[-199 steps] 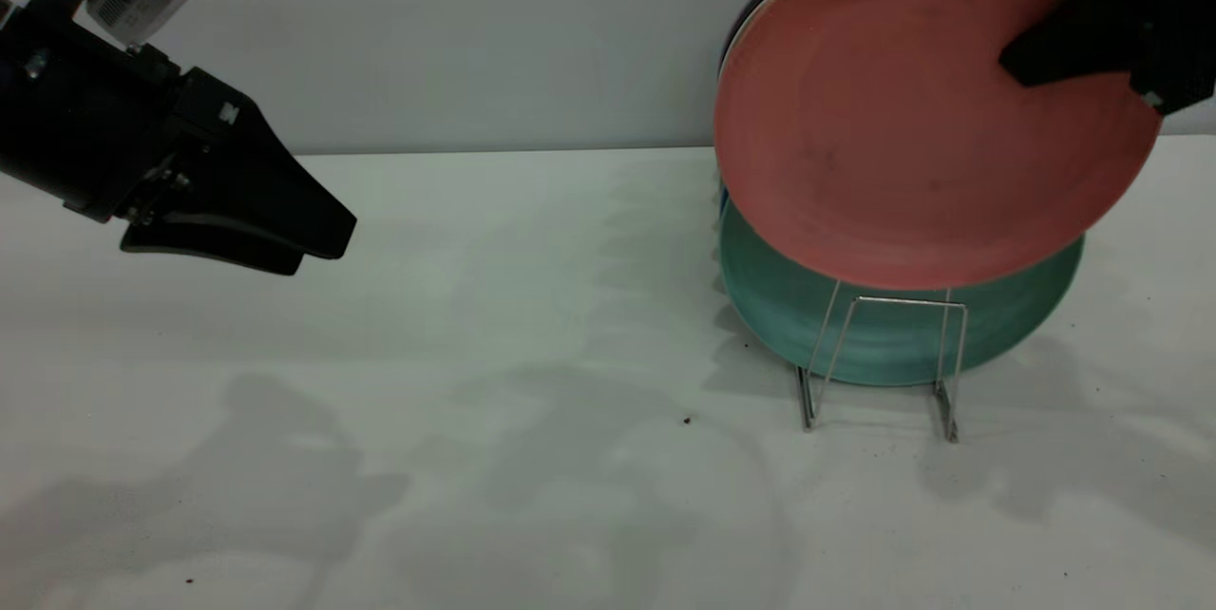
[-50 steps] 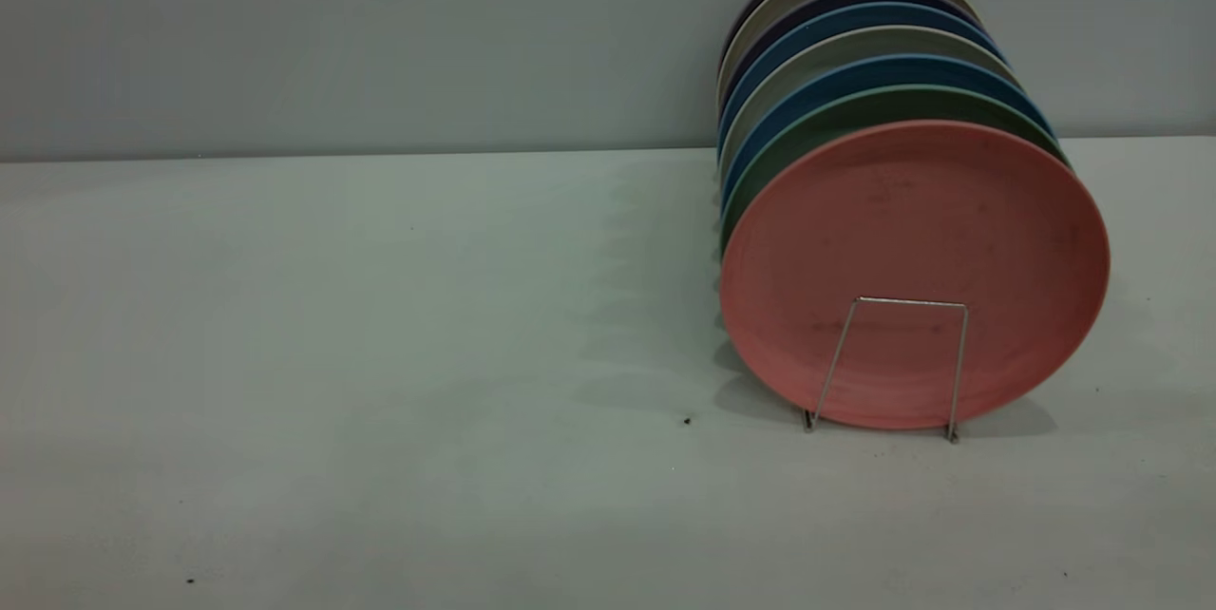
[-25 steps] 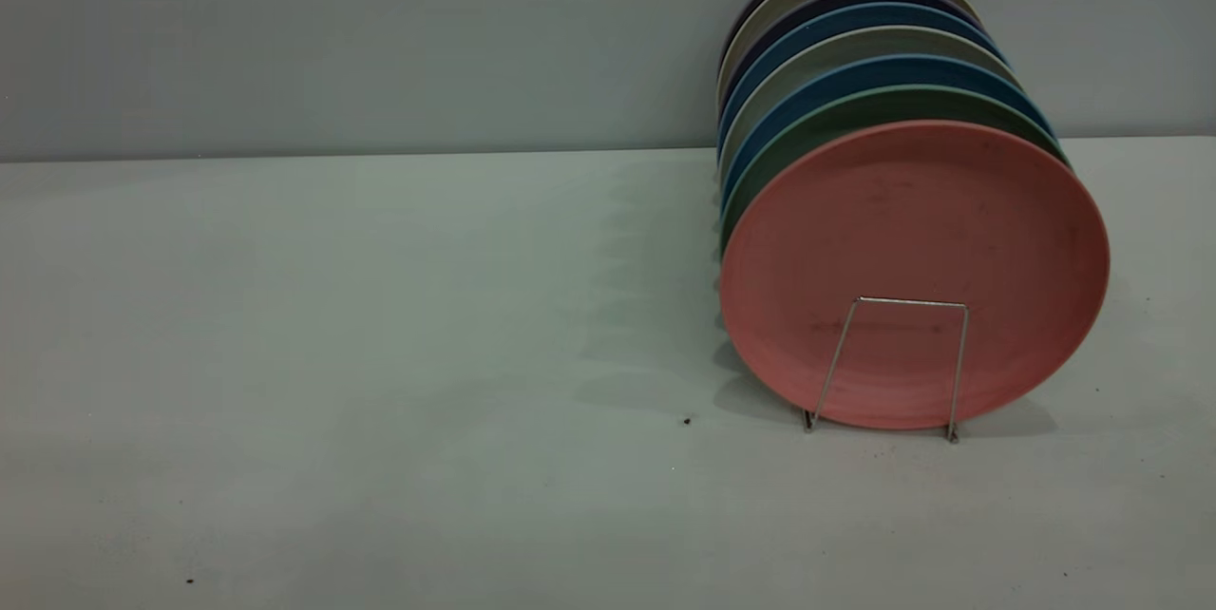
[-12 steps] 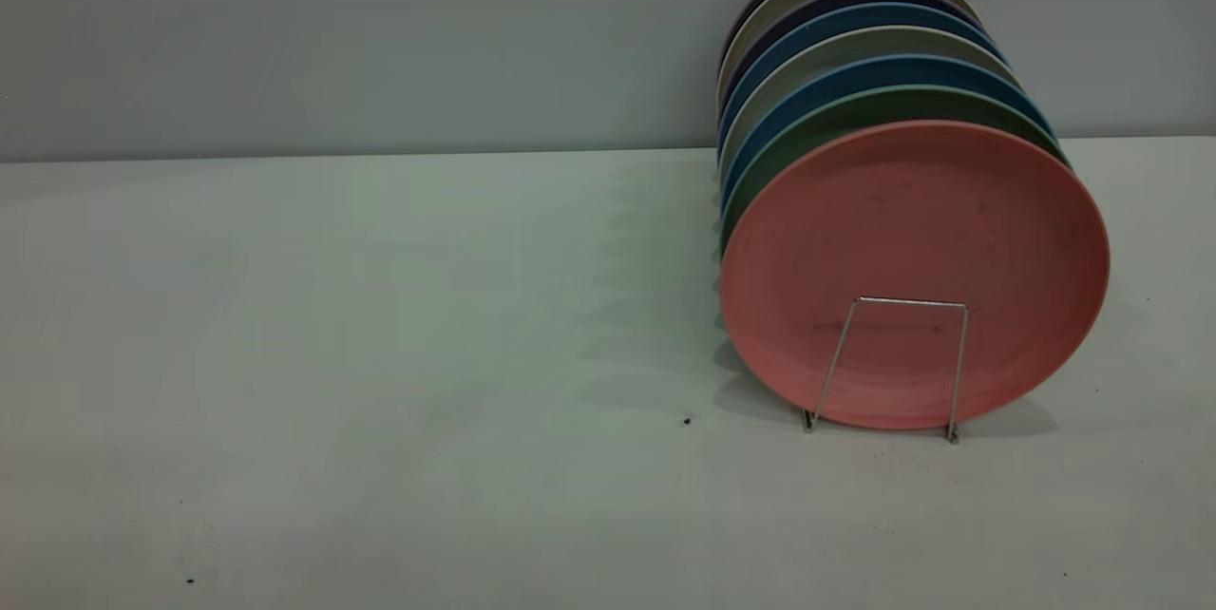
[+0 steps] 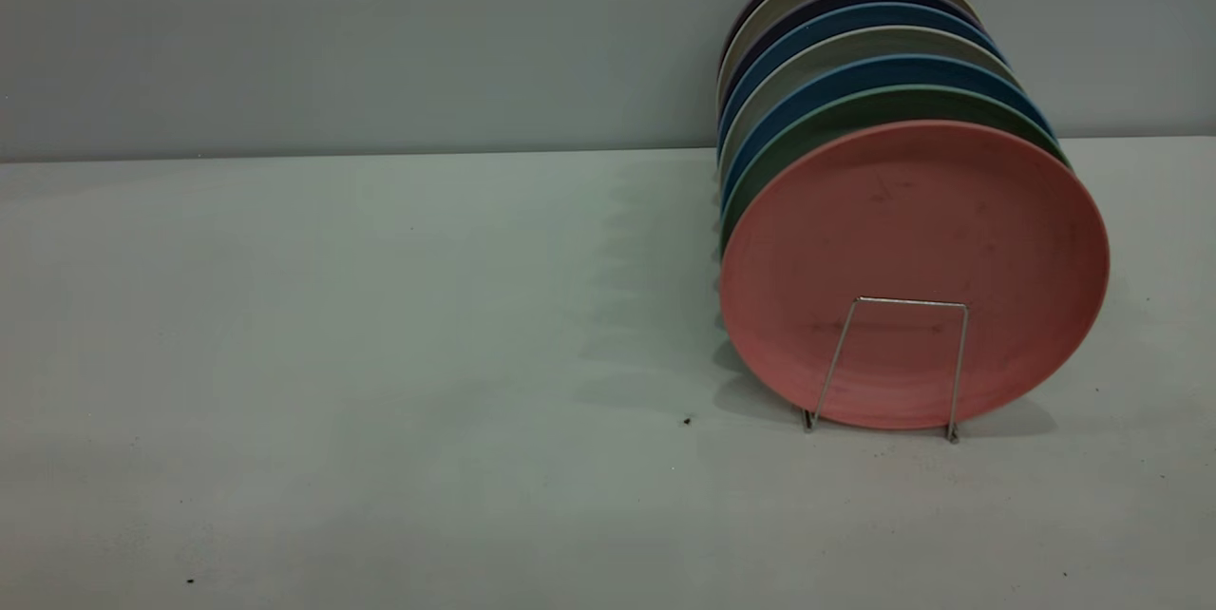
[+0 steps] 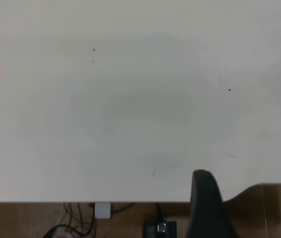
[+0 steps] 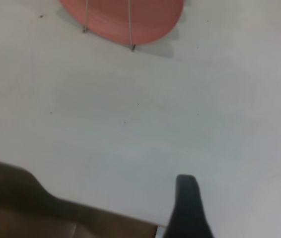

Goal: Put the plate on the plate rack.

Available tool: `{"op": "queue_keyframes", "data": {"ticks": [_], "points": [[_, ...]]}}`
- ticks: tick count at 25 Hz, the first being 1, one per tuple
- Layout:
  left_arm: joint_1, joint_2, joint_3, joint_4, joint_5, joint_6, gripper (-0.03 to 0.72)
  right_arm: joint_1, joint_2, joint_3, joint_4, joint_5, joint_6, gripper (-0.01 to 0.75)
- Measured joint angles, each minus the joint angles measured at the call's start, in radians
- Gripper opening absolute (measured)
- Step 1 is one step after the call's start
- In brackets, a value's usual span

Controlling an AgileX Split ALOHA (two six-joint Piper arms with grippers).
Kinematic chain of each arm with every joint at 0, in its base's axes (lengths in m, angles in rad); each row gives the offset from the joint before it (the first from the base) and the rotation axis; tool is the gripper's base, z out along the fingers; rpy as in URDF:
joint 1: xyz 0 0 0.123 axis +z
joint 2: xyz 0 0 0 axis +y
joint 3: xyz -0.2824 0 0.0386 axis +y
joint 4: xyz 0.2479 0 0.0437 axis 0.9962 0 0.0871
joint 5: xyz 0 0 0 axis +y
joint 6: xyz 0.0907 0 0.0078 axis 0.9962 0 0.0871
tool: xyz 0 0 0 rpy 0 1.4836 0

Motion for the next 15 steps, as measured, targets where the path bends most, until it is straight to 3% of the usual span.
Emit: {"op": "queue_keyframes", "data": {"ticks": [15], "points": [[0.000, 0.000, 0.000, -0.001, 0.000, 0.001, 0.486, 0.000, 0.000, 0.000, -0.032, -0.005, 0.110, 0.585]]}}
